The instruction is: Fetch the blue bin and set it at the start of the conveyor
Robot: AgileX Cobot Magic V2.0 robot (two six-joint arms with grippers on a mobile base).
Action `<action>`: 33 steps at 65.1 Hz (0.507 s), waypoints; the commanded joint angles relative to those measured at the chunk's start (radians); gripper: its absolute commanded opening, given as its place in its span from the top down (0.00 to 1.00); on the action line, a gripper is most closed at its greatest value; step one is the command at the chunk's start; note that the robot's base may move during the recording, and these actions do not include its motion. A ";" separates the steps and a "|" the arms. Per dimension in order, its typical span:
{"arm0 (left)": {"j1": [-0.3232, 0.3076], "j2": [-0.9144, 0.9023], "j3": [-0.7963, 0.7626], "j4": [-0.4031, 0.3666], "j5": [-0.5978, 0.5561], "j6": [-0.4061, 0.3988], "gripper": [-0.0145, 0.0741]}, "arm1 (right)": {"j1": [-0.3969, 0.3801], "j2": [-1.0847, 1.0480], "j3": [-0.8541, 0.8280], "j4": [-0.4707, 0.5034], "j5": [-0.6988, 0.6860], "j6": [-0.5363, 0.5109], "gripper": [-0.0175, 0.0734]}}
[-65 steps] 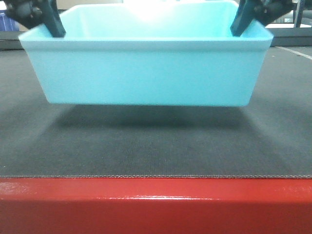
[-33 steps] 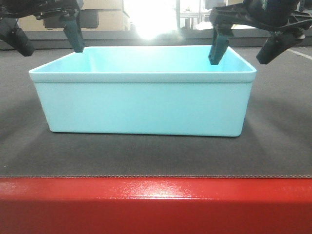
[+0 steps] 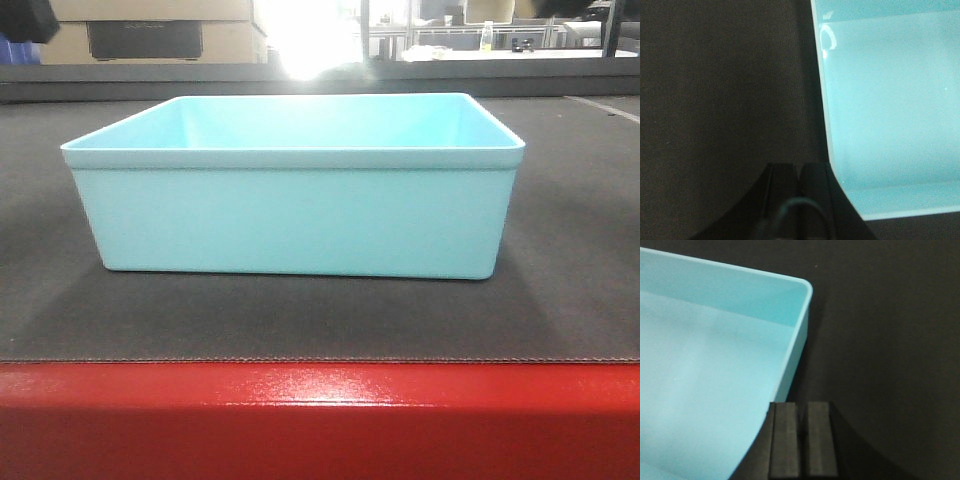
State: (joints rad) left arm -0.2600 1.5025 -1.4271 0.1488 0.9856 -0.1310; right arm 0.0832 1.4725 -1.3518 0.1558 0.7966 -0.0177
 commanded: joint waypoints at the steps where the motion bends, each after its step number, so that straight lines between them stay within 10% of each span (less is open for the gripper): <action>1: -0.002 -0.055 0.065 0.013 -0.026 -0.001 0.96 | -0.050 -0.052 0.051 -0.015 -0.005 -0.009 0.99; 33: -0.002 -0.475 0.725 -0.003 -0.462 -0.012 0.96 | -0.097 -0.438 0.687 -0.083 -0.374 -0.009 0.99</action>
State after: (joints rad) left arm -0.2600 1.1165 -0.7901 0.1589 0.6088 -0.1352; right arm -0.0076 1.1083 -0.7460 0.0868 0.5268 -0.0177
